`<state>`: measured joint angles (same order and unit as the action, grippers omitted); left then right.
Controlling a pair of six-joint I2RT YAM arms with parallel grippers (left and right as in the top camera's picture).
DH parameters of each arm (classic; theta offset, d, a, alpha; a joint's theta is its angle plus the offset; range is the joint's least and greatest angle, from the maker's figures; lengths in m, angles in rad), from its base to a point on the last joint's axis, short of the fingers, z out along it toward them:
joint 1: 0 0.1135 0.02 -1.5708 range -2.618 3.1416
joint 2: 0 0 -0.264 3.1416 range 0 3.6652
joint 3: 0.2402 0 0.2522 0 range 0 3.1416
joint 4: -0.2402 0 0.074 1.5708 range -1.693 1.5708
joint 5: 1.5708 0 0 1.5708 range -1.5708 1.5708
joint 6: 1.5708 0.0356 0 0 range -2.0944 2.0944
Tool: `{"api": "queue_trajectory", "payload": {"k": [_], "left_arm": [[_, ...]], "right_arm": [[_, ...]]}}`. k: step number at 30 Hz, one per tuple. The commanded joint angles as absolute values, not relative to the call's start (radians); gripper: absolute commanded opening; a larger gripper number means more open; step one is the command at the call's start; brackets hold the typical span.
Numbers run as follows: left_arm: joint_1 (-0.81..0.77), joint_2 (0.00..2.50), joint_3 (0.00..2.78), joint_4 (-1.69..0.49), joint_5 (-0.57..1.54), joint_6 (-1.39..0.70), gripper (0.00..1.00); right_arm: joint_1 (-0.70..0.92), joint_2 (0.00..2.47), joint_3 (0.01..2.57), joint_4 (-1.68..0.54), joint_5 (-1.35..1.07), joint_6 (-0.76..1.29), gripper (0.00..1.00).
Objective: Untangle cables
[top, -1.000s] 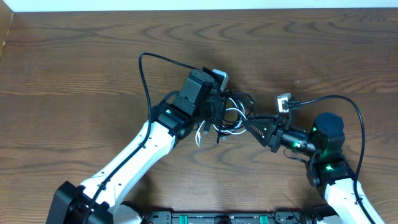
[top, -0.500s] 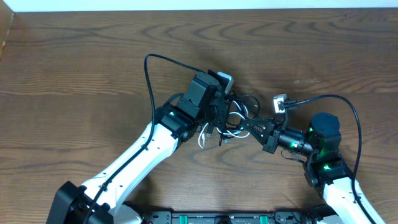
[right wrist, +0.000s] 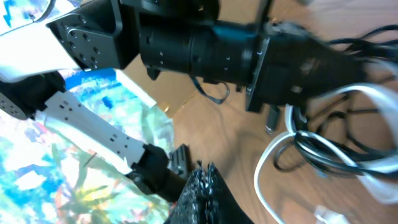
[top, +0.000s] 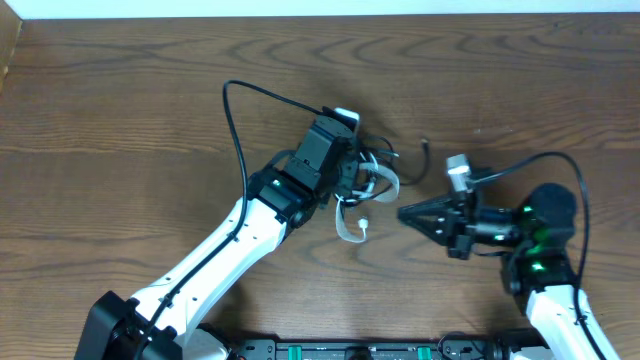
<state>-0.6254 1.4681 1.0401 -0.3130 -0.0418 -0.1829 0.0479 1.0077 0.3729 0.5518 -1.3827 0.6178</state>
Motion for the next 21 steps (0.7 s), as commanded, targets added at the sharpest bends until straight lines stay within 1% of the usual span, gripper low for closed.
{"api": "queue_trajectory", "payload": {"k": [1,6,9,10,12,13,15,16,19,21], "left_arm": [[-0.604,1.47,1.044,-0.311,-0.152,-0.177,0.08],[-0.574,1.47,1.044,-0.313,-0.141,-0.178,0.08],[-0.574,1.47,1.044,-0.31,-0.081,-0.178,0.08],[-0.574,1.47,1.044,-0.308,-0.043,-0.178,0.08],[-0.574,1.47,1.044,-0.301,0.024,-0.178,0.08],[-0.574,1.47,1.044,-0.297,0.048,-0.178,0.08],[-0.574,1.47,1.044,-0.294,0.07,-0.176,0.08],[-0.574,1.47,1.044,-0.294,0.072,-0.169,0.08],[-0.574,1.47,1.044,-0.294,0.077,-0.17,0.08],[-0.574,1.47,1.044,-0.294,0.12,-0.17,0.08]], "right_arm": [[-0.076,1.008,0.379,0.559,-1.493,0.622,0.01],[-0.259,1.008,0.379,0.558,-1.478,0.628,0.01],[-0.272,1.008,0.378,0.554,-1.462,0.632,0.01],[-0.263,1.008,0.378,0.543,-1.456,0.636,0.04],[-0.238,1.008,0.378,0.498,-1.441,0.635,0.15],[-0.222,1.008,0.378,0.467,-1.425,0.634,0.21],[-0.186,1.008,0.378,0.402,-1.38,0.626,0.36],[-0.167,1.008,0.378,0.369,-1.345,0.622,0.4],[-0.099,1.008,0.378,0.264,-1.203,0.621,0.41],[-0.044,1.008,0.377,0.196,-1.095,0.621,0.42]]}}
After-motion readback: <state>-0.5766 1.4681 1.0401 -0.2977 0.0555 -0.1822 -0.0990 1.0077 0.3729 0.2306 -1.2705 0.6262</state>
